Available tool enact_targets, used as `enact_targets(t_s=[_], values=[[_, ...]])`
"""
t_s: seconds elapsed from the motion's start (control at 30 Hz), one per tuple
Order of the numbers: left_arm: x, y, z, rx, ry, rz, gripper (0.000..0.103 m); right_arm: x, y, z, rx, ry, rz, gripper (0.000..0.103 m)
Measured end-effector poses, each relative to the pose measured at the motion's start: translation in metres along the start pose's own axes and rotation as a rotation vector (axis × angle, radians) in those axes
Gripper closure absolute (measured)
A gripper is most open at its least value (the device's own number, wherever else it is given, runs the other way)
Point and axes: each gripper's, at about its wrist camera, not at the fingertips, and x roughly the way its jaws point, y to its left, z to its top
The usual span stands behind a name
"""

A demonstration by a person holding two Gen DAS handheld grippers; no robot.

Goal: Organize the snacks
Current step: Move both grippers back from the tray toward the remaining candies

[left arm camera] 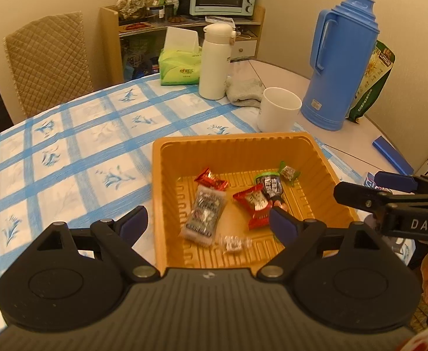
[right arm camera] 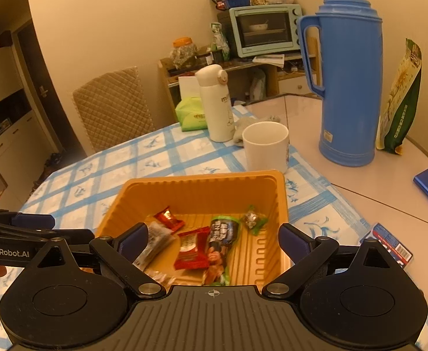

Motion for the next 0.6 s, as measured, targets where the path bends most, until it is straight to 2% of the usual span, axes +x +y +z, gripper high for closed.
enact_targets(t_s=[0.6], values=[[-0.081, 0.058, -0.071, -0.082, -0.001, 0.011, 0.014, -0.026, 0.063, -0.045, -0.049, 0.090, 0.079, 0.007]])
